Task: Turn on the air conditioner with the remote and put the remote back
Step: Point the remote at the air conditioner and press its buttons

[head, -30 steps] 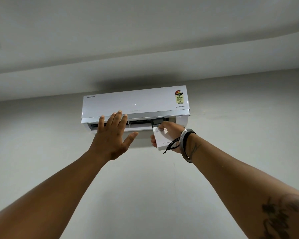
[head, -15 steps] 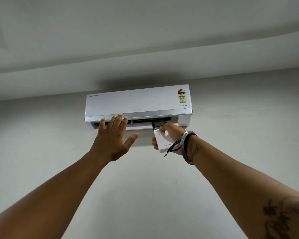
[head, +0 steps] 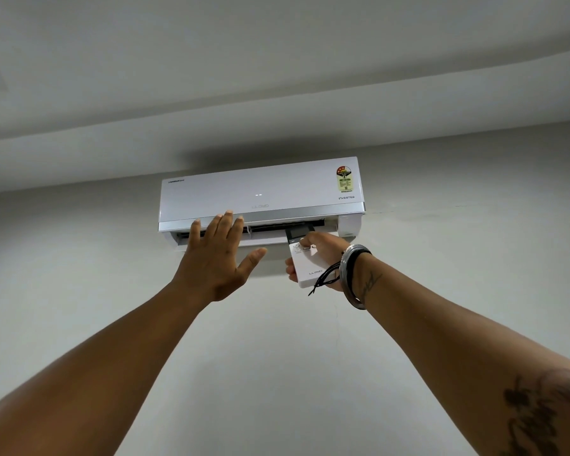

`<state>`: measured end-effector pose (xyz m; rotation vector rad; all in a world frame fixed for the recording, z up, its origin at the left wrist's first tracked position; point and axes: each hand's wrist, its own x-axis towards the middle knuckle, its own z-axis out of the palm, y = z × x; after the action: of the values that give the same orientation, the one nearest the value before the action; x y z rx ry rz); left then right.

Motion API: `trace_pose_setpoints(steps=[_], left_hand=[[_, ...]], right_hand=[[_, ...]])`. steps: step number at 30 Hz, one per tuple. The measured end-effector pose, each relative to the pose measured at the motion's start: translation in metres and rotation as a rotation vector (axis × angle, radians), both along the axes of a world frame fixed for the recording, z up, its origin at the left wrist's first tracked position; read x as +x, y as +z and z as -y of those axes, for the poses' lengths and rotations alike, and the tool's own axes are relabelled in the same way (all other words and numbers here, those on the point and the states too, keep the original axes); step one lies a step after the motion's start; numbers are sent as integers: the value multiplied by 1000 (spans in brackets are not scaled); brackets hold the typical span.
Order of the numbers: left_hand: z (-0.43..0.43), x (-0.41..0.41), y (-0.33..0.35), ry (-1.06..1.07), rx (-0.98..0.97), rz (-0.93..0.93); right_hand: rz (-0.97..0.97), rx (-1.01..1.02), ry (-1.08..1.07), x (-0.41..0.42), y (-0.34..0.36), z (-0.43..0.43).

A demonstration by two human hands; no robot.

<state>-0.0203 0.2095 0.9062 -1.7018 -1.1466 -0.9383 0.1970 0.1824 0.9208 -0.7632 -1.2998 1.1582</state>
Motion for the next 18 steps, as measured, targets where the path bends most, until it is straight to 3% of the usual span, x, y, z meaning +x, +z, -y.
trace_pose_setpoints(steps=[18], left_hand=[[-2,7,-5,-12,-16,-21]], right_hand=[[8,67,-79,0,1,-13]])
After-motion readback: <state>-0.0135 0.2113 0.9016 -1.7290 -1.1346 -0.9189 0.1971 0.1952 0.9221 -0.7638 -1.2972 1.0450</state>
